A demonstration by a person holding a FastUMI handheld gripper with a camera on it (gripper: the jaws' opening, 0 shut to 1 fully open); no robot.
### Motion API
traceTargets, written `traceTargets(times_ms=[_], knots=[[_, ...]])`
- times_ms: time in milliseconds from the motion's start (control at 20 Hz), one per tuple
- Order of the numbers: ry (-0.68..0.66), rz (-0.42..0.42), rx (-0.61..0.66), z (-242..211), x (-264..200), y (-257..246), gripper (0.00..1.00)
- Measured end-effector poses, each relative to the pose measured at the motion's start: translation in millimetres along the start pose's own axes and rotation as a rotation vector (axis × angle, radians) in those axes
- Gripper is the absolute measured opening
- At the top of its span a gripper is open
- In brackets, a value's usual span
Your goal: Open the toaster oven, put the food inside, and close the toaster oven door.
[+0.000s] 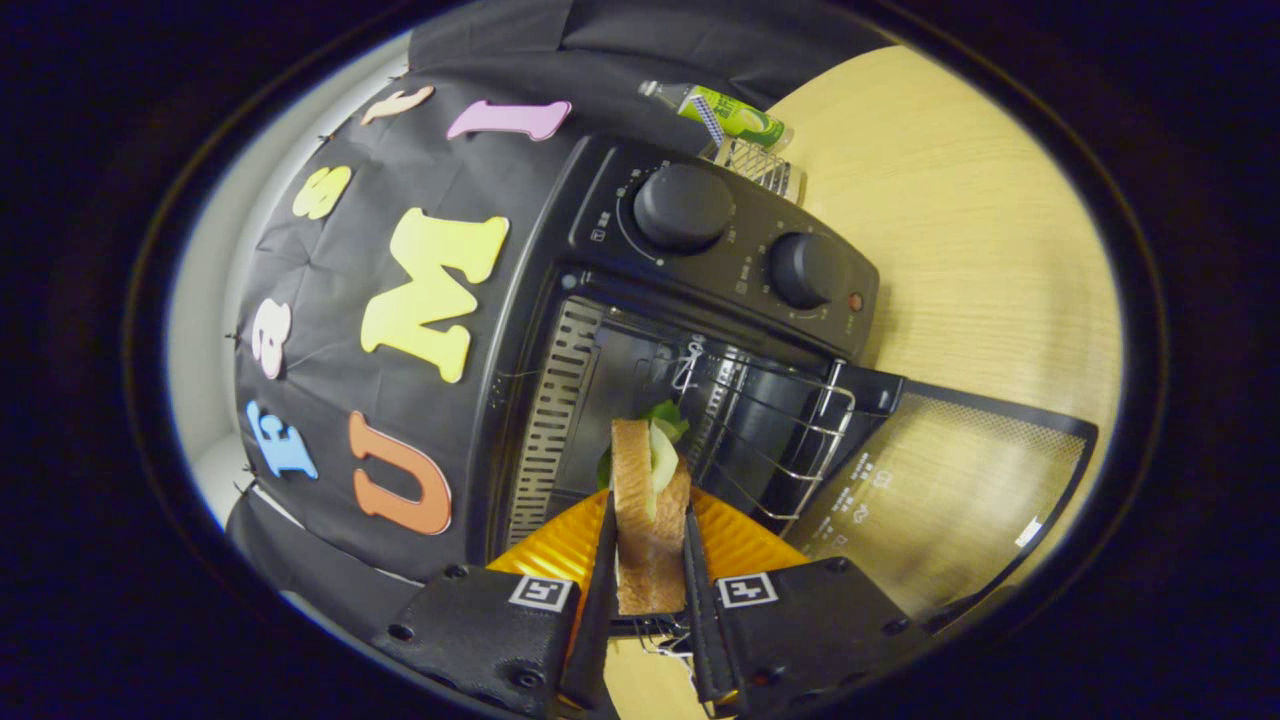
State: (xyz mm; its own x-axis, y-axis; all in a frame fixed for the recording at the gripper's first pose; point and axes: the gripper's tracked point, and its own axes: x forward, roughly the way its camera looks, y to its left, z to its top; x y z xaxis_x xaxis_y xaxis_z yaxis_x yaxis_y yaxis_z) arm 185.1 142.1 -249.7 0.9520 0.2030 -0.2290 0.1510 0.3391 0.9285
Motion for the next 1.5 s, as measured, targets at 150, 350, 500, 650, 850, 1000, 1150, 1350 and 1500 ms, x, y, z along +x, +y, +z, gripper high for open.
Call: traceTargets(times_ms=[150,350,500,650,850,1000,1150,1350,1500], knots=[[-0.022,-0.019,-0.035,0.9,17.0,4.2,0.39],[-0.008,-0.039,0.012,-1.2,31.6,0.1,0.4],[0.014,-0.052,0.011,-7.3,32.7,-2.3,0.43],[0.046,-0.094,-0.159,-22.0,31.2,-2.9,0.56],[0.063,-0.166,-0.434,-29.8,28.8,-5.9,0.75],[0.109,-0.209,-0.6,-38.8,27.1,-8.8,0.84],[0.147,-0.225,-0.683,-37.9,20.9,-5.9,0.89],[0.169,-0.213,-0.867,-34.1,16.0,-2.0,0.91],[0.168,-0.193,-0.978,-33.7,12.8,3.6,0.92]])
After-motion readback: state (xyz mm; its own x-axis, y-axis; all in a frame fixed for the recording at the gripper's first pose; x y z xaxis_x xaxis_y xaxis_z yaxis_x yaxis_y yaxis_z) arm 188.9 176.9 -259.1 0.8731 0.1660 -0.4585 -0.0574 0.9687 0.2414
